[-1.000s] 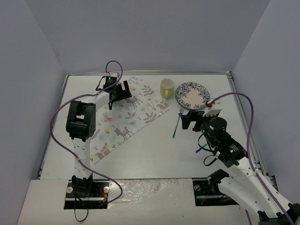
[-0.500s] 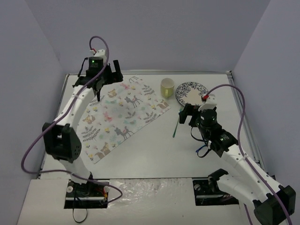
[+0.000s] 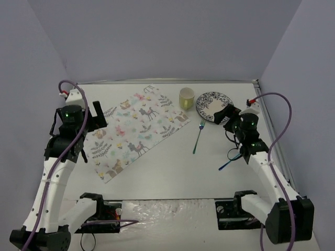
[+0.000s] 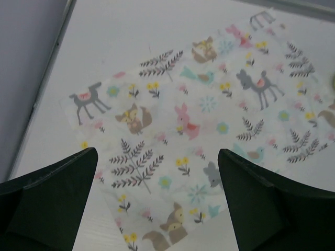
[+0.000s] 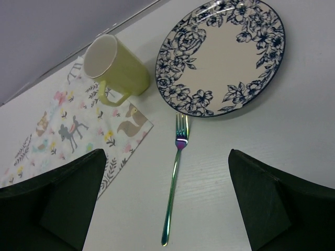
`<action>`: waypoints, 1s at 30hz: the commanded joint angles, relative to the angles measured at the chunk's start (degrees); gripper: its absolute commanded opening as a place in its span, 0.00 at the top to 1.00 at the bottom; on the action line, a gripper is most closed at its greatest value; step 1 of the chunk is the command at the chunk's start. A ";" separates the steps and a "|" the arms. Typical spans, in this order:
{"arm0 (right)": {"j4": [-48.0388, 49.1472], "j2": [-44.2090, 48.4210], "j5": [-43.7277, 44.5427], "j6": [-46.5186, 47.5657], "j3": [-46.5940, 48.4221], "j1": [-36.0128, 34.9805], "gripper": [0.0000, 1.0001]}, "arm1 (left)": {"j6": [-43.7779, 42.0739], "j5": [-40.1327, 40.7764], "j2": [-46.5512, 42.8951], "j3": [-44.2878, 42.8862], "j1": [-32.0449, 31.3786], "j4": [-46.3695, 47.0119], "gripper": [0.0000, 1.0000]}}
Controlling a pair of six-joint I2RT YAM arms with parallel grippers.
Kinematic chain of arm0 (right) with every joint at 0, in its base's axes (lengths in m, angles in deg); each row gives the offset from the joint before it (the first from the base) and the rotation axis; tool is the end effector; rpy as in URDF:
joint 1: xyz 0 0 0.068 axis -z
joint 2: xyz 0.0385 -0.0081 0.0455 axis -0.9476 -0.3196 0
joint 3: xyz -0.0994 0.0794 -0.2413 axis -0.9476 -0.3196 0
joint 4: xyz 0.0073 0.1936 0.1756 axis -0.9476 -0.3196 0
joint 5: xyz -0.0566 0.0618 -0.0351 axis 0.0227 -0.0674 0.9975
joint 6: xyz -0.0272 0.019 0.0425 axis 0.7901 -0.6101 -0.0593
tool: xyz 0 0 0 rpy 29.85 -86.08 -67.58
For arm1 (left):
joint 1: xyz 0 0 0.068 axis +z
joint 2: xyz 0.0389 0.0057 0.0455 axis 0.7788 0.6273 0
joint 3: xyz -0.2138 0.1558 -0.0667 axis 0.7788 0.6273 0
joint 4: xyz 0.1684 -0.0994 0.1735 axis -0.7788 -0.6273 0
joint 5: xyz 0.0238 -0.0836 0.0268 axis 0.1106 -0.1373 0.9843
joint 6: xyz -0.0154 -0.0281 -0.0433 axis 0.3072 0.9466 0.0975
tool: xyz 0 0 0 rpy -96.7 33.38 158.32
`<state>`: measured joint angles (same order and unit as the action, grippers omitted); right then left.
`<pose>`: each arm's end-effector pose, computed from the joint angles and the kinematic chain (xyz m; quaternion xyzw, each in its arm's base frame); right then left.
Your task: Set the dinner table for one person
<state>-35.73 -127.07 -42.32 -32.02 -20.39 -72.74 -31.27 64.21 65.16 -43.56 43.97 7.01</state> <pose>0.2471 0.0113 0.2799 0.1514 0.7346 0.2455 0.6141 0.1846 -0.0184 0.3655 -0.1061 0.8343 -0.0552 0.5382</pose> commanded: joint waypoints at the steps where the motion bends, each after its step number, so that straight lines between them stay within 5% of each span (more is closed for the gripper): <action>1: 15.00 -5.58 -10.03 -6.82 -2.57 7.52 0.00 | -0.07 0.71 -3.04 5.06 0.10 2.84 0.03; 8: 25.91 -17.56 -13.70 -9.95 -4.48 12.63 0.02 | 0.54 -0.47 -5.30 7.07 0.15 2.92 0.03; 26: 36.41 -43.53 -16.11 -17.49 4.43 14.30 0.12 | 0.36 -0.81 -6.68 7.49 0.15 2.96 0.03; 30: 38.53 -47.28 -15.09 -22.91 4.68 14.30 0.22 | 0.28 -0.93 -6.76 7.49 0.15 3.13 0.03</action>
<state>-0.43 -171.60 -58.30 -49.77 -16.84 -58.91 -31.03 63.73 58.90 -35.14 43.99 6.73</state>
